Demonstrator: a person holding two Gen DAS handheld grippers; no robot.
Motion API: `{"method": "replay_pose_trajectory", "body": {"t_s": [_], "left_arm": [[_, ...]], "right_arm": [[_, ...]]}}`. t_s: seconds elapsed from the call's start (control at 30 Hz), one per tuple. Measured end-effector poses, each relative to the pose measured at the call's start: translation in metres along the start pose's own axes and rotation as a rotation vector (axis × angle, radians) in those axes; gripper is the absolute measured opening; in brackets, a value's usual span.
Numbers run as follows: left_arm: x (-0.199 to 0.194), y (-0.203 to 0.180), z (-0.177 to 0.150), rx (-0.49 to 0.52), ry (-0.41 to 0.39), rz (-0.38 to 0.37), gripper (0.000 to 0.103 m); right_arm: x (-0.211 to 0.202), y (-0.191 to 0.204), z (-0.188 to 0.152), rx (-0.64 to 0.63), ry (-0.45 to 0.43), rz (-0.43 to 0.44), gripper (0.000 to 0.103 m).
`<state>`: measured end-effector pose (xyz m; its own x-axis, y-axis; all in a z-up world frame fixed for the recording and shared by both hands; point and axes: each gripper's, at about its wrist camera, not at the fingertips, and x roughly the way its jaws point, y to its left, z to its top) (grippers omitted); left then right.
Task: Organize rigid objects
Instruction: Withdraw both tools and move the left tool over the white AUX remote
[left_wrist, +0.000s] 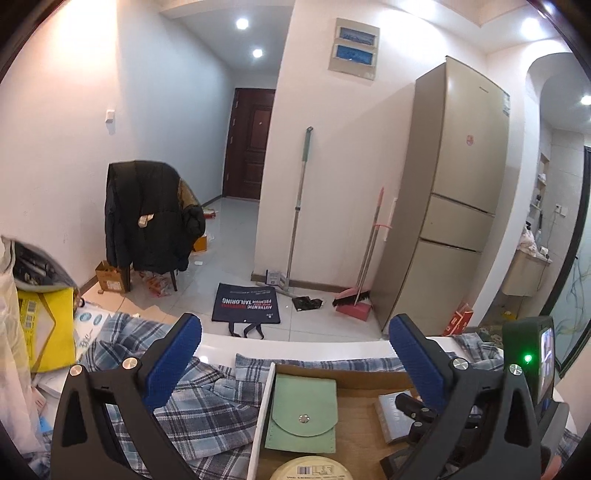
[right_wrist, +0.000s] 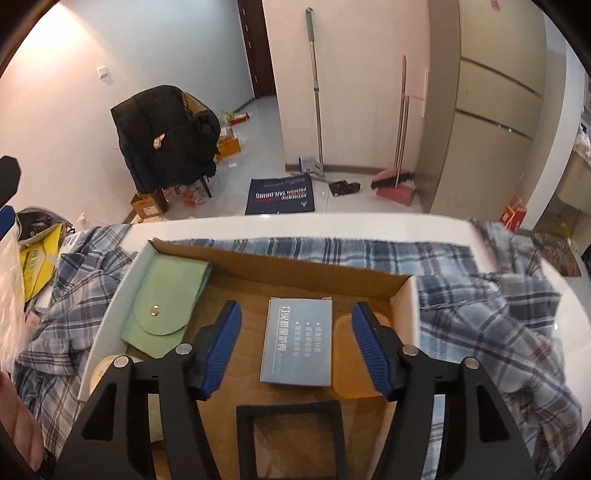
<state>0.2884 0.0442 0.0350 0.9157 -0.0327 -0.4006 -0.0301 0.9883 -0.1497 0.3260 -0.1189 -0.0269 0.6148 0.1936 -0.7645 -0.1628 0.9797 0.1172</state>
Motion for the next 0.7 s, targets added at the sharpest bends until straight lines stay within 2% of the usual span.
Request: {"method": "replay_pose_trajectory", "body": {"t_s": [0.1, 0.17, 0.33, 0.47, 0.53, 0.63, 0.7], "left_arm": [[-0.026, -0.008, 0.013, 0.0, -0.06, 0.003, 0.103], [-0.048, -0.014, 0.022, -0.021, -0.092, -0.033, 0.103], [-0.097, -0.03, 0.034, -0.069, -0.148, -0.061, 0.103], [-0.134, -0.044, 0.045, -0.055, -0.158, -0.064, 0.103], [-0.151, -0.048, 0.047, -0.058, -0.138, -0.033, 0.103], [-0.181, -0.049, 0.041, -0.05, -0.136, -0.047, 0.103], [-0.2, -0.055, 0.032, -0.013, -0.147, -0.02, 0.103]], "right_arm": [[-0.036, -0.004, 0.007, 0.023, -0.06, 0.019, 0.061], [-0.067, -0.006, 0.008, 0.01, -0.102, 0.007, 0.061], [-0.141, -0.024, -0.009, -0.005, -0.179, -0.009, 0.062], [-0.188, -0.034, -0.028, -0.008, -0.233, -0.027, 0.062], [-0.21, -0.035, -0.04, -0.017, -0.26, -0.015, 0.063], [-0.238, -0.038, -0.062, -0.039, -0.301, -0.007, 0.064], [-0.254, -0.04, -0.079, -0.051, -0.33, -0.006, 0.065]]}}
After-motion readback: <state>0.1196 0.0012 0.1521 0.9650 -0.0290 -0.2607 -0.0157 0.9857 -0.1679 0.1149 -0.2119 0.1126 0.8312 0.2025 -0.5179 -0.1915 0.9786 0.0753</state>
